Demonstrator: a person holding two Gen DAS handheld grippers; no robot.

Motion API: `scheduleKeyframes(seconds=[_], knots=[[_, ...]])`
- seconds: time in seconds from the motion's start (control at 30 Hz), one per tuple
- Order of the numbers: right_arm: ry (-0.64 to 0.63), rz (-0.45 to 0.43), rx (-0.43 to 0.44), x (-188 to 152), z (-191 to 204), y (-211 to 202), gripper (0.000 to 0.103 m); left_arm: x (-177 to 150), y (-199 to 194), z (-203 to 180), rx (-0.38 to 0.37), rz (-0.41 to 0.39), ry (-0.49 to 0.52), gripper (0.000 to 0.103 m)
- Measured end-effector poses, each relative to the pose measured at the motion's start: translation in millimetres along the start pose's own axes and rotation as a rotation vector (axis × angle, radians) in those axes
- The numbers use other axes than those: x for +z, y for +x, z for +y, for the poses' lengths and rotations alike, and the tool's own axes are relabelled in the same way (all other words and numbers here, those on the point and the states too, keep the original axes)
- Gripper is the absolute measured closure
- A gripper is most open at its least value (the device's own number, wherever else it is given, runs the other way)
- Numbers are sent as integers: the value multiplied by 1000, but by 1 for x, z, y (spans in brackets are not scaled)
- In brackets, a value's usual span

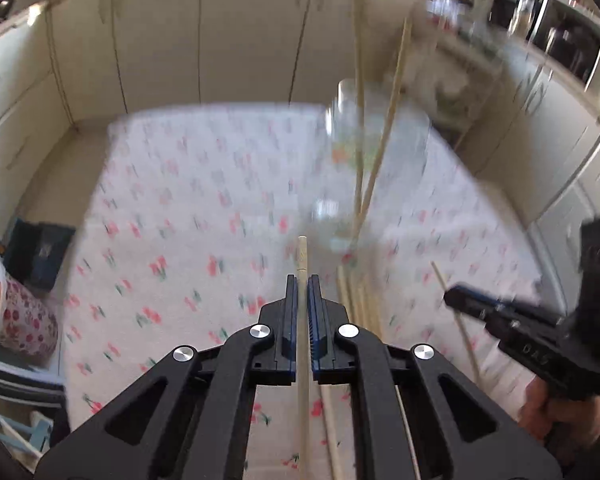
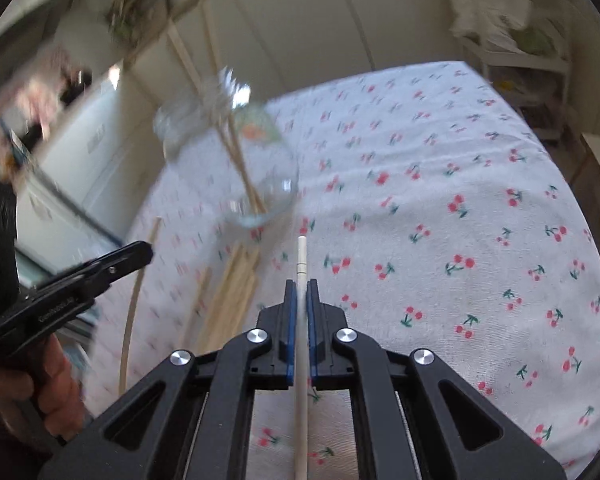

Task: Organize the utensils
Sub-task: 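Lift both held sticks upright over the glass jar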

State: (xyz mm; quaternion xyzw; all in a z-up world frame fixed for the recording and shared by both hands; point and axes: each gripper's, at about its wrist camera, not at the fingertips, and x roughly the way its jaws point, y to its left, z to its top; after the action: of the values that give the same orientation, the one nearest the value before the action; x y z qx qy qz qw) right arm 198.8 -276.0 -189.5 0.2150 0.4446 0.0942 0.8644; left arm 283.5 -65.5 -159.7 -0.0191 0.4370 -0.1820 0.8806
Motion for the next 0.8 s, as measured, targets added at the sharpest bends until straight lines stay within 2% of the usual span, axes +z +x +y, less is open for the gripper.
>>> scheduleKeyframes(seconds=[0.2,0.4,0.6,0.8], knots=[[28,-180,21,12,11,-31,97,36,-51,1,-93,-247,-54,98],[24,-334,48,33,22,-58,97,70,-78,-5,-145,-434,-101,98],[29,-453,53,50,29,-76,97,106,-87,-10,-160,-577,-153,98],[24,-541,60,67,35,-83,97,131,-90,-15,-135,-689,-184,98]])
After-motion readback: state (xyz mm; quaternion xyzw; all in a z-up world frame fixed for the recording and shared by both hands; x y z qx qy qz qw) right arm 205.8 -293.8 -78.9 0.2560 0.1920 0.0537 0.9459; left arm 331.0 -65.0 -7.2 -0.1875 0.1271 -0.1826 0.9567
